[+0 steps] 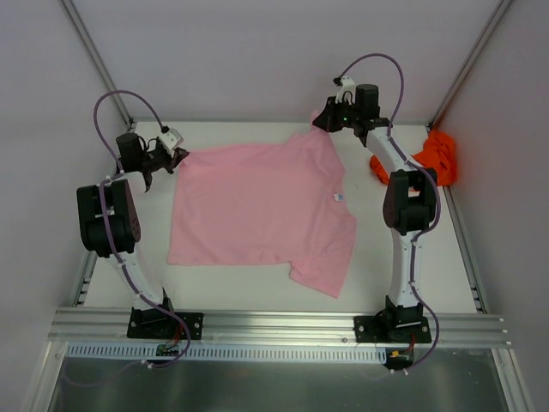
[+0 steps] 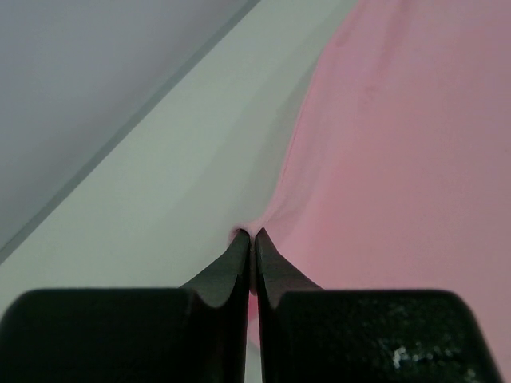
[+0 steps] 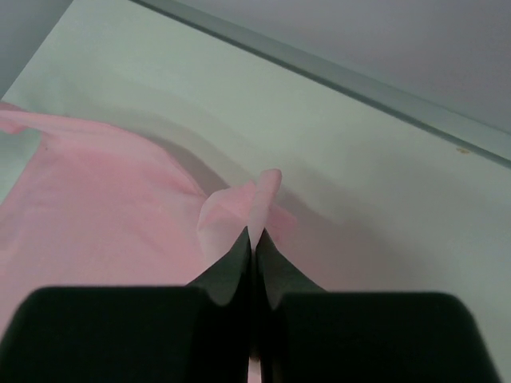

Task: Fold and stack the t-shirts
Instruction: Fold the flattened tshirt in 1/3 of the way

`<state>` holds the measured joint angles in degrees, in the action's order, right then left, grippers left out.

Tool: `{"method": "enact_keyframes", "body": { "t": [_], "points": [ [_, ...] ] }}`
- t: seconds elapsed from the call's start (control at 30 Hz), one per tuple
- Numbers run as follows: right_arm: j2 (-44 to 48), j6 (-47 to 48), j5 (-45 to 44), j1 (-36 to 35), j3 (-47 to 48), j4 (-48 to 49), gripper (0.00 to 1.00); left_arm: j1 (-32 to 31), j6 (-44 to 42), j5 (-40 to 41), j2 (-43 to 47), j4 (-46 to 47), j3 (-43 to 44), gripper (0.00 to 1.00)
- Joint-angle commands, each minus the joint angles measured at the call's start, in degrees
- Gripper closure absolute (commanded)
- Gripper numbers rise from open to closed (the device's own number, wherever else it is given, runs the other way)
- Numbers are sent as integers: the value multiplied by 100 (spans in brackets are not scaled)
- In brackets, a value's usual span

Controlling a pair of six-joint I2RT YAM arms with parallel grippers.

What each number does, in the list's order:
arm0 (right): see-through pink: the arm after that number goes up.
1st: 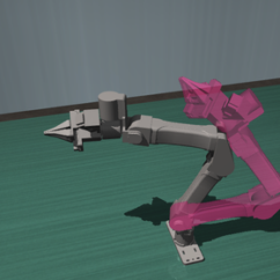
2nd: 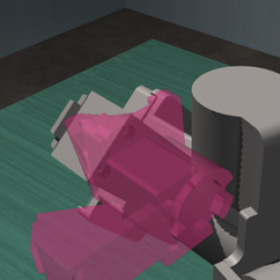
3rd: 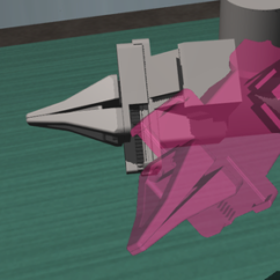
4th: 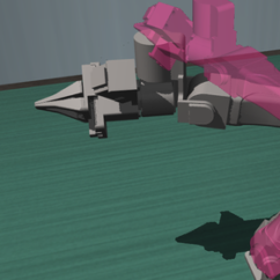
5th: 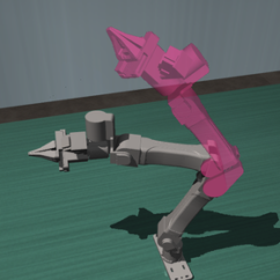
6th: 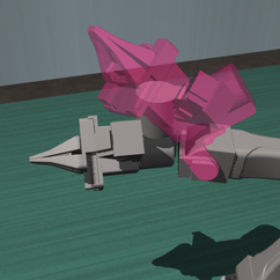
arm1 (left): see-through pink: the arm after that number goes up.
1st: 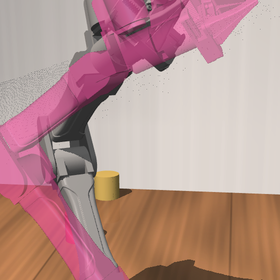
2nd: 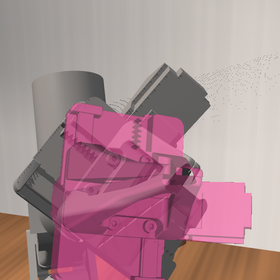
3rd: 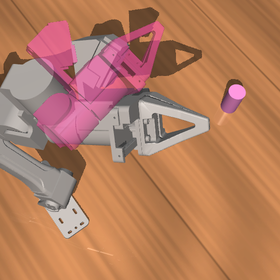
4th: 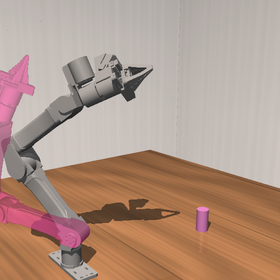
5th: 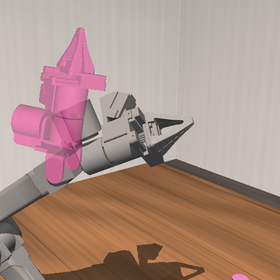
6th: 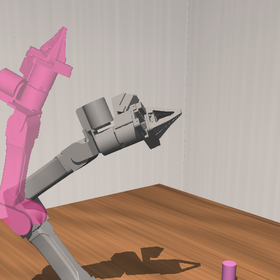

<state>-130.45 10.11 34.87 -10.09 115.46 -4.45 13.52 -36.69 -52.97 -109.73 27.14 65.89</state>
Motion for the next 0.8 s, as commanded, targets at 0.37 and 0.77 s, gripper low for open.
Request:
{"method": "enact_keyframes", "body": {
  "t": [0.37, 0.77],
  "points": [
    [1487, 457, 846, 68, -1086, -83, 99, 371, -399, -1057, 699, 1113, -753, 100],
    [2234, 694, 793, 68, -2519, -311, 99, 529, -3467, -1681, 585, -2071, -269, 100]
  ]
}}
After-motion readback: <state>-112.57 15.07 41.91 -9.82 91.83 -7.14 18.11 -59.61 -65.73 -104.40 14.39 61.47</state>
